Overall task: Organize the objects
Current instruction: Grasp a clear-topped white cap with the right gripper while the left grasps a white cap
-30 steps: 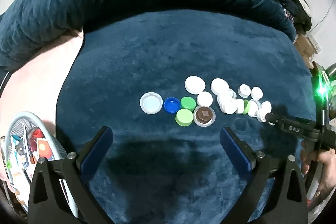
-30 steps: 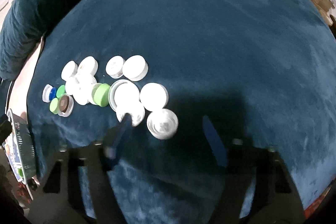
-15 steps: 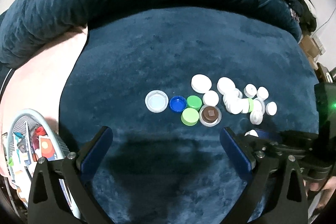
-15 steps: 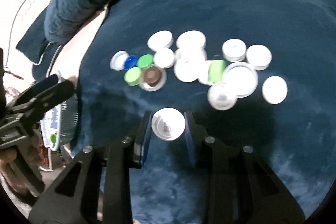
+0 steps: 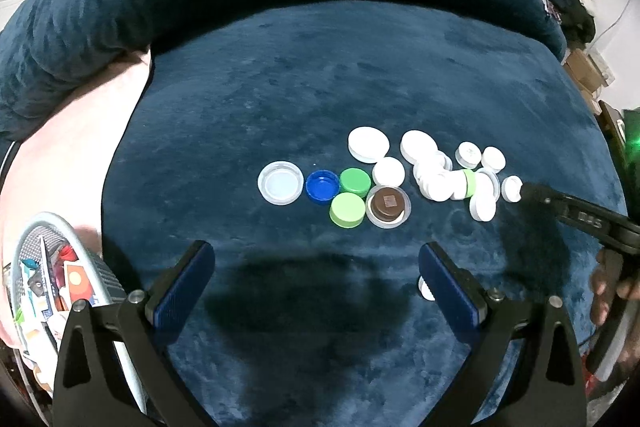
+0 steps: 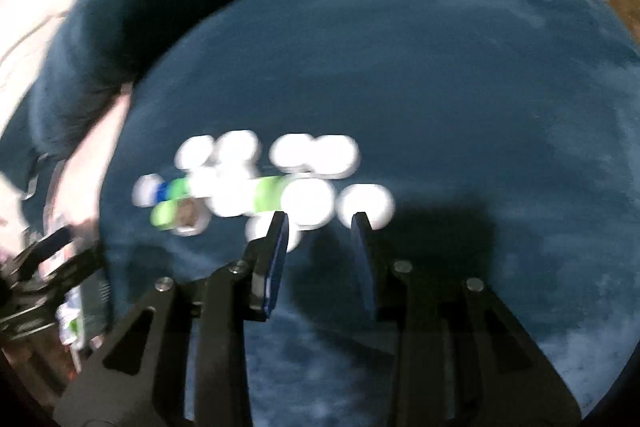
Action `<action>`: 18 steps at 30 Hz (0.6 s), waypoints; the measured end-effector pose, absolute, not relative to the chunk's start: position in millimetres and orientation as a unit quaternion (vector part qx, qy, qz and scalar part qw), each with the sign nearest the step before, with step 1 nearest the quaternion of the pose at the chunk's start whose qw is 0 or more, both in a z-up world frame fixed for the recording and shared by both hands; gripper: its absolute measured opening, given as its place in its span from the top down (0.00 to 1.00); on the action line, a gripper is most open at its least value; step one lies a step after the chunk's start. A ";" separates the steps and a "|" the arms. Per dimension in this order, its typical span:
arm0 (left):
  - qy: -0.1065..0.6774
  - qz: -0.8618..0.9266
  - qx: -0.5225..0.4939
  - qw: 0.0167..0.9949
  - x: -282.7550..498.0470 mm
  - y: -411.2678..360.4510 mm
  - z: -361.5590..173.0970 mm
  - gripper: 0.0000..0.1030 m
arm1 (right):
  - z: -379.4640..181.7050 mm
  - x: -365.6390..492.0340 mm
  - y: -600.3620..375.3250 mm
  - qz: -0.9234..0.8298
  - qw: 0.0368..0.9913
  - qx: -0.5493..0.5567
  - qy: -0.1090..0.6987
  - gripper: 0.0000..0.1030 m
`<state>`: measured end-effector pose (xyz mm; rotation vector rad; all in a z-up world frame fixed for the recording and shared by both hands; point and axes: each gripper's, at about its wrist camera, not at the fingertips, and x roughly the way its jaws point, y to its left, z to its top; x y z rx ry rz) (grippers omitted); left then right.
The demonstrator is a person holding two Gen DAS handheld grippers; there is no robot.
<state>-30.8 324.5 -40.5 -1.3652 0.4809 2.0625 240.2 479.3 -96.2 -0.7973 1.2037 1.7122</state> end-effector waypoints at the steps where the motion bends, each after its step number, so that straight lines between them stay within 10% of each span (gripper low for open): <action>1: 0.181 0.779 -0.516 0.307 -29.8 324.8 -40.4 0.01 | -102.1 243.3 481.7 0.676 0.447 -0.330 0.484 0.67; 12: 0.189 0.771 -0.517 0.319 -22.1 327.9 -43.2 0.01 | -114.8 232.1 499.9 0.661 0.481 -0.380 0.433 0.67; 18: 0.189 0.769 -0.520 0.319 -22.1 328.1 -45.6 0.01 | -116.7 227.1 499.1 0.663 0.488 -0.393 0.410 0.47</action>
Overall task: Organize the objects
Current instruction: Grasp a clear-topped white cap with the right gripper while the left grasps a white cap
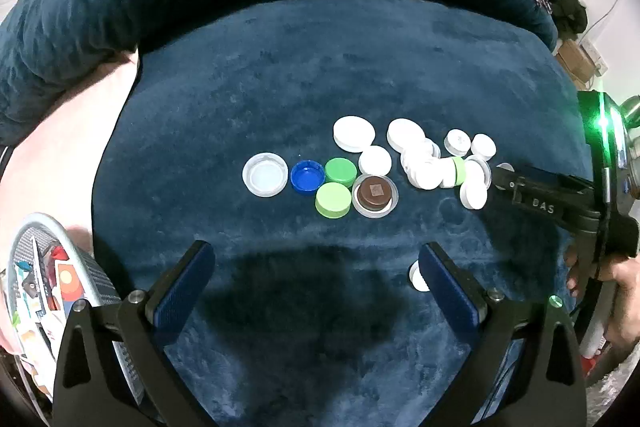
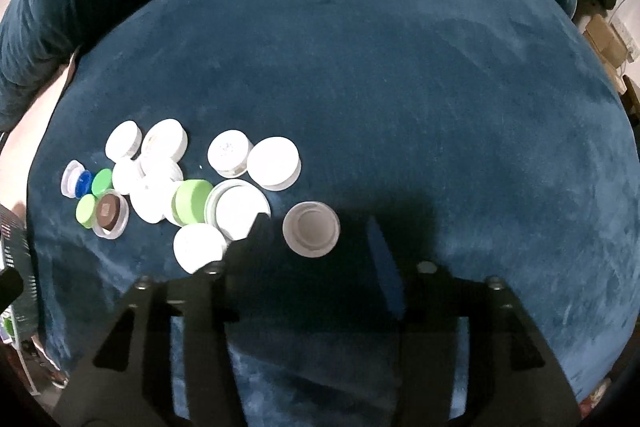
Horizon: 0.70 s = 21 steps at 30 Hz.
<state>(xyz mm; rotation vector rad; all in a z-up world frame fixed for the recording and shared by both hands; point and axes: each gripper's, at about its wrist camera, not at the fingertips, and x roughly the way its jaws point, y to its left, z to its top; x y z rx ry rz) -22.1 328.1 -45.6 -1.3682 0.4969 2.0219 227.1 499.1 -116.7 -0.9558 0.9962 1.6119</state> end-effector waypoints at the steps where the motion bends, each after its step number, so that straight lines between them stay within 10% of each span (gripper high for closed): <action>1: 0.190 0.768 -0.521 0.320 -21.1 328.2 -46.1 0.01 | -118.1 226.1 500.6 0.663 0.488 -0.396 0.408 0.46; 8: 0.203 0.760 -0.527 0.321 -19.6 329.4 -55.1 0.01 | -128.0 214.2 506.6 0.650 0.492 -0.423 0.396 0.47; 10: 0.208 0.757 -0.530 0.320 -18.8 330.9 -59.3 0.01 | -127.5 215.7 506.3 0.650 0.493 -0.429 0.389 0.70; 21: 0.196 0.736 -0.548 0.346 6.3 344.2 -80.8 0.01 | -105.9 232.9 477.2 0.647 0.475 -0.377 0.462 0.70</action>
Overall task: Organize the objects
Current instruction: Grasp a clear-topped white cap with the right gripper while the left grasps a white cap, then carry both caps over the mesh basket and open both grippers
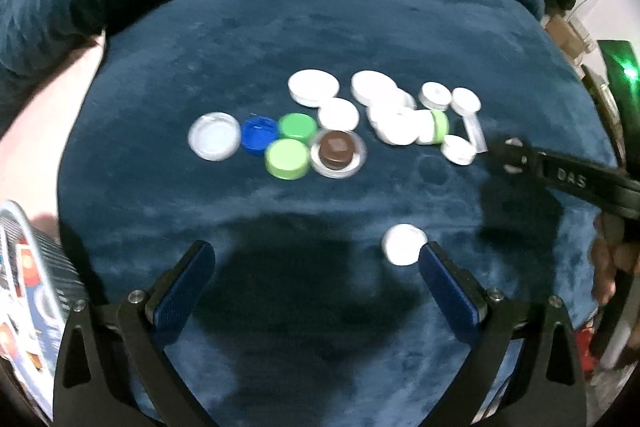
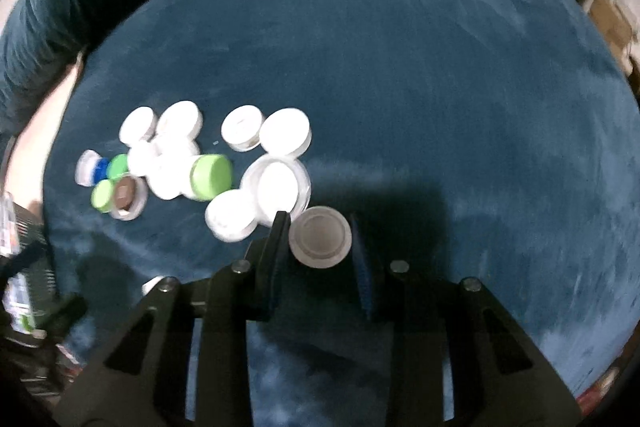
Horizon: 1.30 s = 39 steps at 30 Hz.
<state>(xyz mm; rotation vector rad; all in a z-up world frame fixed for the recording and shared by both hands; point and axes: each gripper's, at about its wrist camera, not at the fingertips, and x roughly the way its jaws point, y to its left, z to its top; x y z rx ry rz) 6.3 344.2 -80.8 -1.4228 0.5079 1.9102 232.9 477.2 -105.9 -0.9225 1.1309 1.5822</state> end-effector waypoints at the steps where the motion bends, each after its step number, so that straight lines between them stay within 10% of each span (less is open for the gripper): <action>1: 0.190 0.735 -0.550 0.349 10.0 346.4 -82.6 0.01 | -102.9 235.6 471.8 0.646 0.468 -0.366 0.479 0.70; 11: 0.201 0.730 -0.535 0.375 43.2 382.2 -118.5 0.18 | -97.0 247.0 433.6 0.635 0.441 -0.312 0.551 0.70; 15: 0.188 0.727 -0.540 0.380 42.4 384.7 -133.2 0.70 | -97.7 244.9 430.0 0.635 0.438 -0.307 0.557 0.70; 39: 0.055 0.848 -0.475 0.231 -59.1 123.6 -7.1 0.71 | -24.6 63.3 410.3 0.738 0.338 -0.310 0.495 0.70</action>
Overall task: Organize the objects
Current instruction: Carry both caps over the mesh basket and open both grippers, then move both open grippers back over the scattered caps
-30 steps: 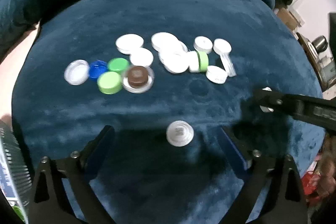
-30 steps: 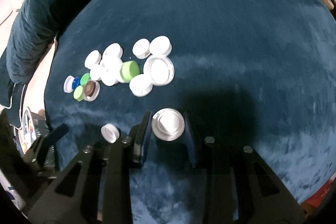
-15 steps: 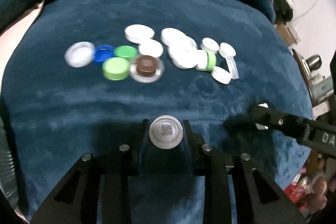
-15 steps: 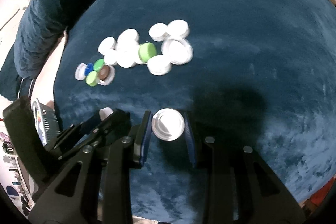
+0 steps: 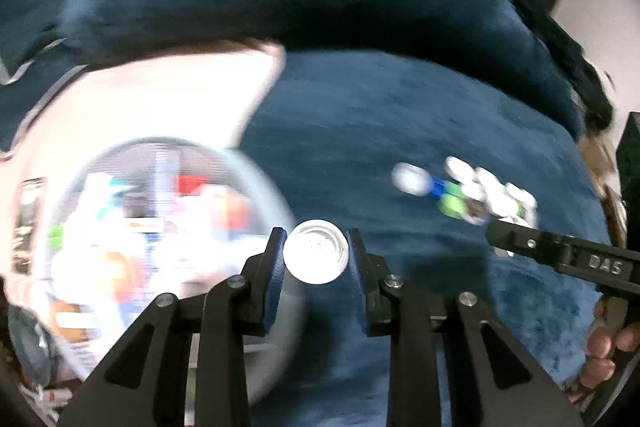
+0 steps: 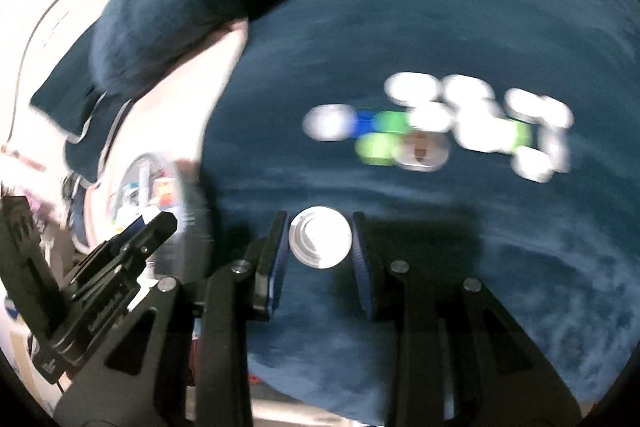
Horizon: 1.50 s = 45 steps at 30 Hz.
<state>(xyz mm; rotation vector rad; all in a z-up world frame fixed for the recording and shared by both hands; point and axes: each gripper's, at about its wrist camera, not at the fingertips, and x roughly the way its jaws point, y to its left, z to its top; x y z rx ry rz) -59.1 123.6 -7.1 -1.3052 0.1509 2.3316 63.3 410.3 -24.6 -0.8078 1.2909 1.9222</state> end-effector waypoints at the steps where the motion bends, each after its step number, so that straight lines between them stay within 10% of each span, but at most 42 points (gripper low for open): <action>1: 0.051 0.856 -0.470 0.208 -64.2 103.3 -6.2 0.71 | -18.5 42.1 404.9 0.748 0.322 -0.311 0.489 0.70; 16: -0.041 0.873 -0.480 0.076 -88.6 -24.7 -27.7 0.71 | -2.9 -134.0 361.0 0.806 0.194 -0.329 0.452 0.69; 19: -0.054 0.875 -0.476 0.077 -88.5 -29.8 -24.9 0.32 | -9.1 -140.9 363.2 0.794 0.175 -0.324 0.483 0.60; 21: -0.065 0.880 -0.464 0.075 -86.9 -33.5 -20.8 0.05 | -7.2 -138.2 364.6 0.794 0.184 -0.318 0.485 0.24; 23: -0.068 0.884 -0.456 0.077 -86.9 -34.7 -17.7 0.05 | -4.7 -128.2 366.0 0.794 0.205 -0.304 0.485 0.00; 45: 0.043 0.879 -0.464 0.101 -75.2 44.5 -10.5 0.05 | -24.8 -33.2 392.2 0.756 0.316 -0.345 0.457 0.00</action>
